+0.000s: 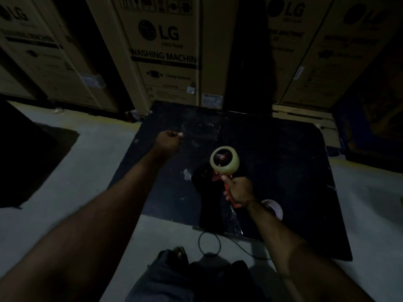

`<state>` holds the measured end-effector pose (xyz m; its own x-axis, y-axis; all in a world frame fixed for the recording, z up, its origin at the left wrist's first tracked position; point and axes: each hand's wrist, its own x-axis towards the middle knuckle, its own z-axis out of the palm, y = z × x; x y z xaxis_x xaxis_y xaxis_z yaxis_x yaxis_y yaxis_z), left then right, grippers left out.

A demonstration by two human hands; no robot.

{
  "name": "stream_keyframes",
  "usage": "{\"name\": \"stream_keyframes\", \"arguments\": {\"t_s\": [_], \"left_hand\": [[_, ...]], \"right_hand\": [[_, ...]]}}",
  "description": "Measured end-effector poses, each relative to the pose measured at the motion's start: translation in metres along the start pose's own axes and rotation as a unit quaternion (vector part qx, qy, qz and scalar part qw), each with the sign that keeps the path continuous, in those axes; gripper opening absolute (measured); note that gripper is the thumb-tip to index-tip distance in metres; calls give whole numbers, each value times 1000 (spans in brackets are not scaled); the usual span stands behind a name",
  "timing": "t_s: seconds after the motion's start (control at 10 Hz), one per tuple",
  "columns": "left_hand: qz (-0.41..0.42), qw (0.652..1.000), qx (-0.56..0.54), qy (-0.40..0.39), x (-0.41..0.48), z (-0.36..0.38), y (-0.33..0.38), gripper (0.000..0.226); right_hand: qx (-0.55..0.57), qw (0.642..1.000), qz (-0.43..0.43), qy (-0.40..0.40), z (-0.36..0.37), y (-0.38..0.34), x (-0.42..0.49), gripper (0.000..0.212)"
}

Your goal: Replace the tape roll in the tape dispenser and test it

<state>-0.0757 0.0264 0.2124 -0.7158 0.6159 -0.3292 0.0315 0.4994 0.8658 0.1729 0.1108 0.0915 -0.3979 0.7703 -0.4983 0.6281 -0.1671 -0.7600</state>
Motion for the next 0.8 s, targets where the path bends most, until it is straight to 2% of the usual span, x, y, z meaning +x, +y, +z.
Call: {"name": "stream_keyframes", "arguments": {"t_s": [0.1, 0.2, 0.4, 0.6, 0.7, 0.8], "left_hand": [[0, 1000, 21, -1, 5, 0, 2, 22], [7, 999, 32, -3, 11, 3, 3, 28], [32, 999, 41, -12, 23, 9, 2, 22], [57, 996, 61, -33, 31, 14, 3, 31], [67, 993, 82, -50, 28, 17, 22, 21], [88, 987, 111, -73, 25, 22, 47, 24]], "right_hand": [[18, 1000, 13, -2, 4, 5, 4, 58], [8, 1000, 17, 2, 7, 7, 9, 57], [-190, 980, -43, 29, 6, 4, 20, 57], [-239, 971, -2, -20, 4, -5, 17, 42], [-265, 963, 20, -47, 2, -11, 15, 43], [-301, 951, 26, -67, -7, -21, 17, 47]]}}
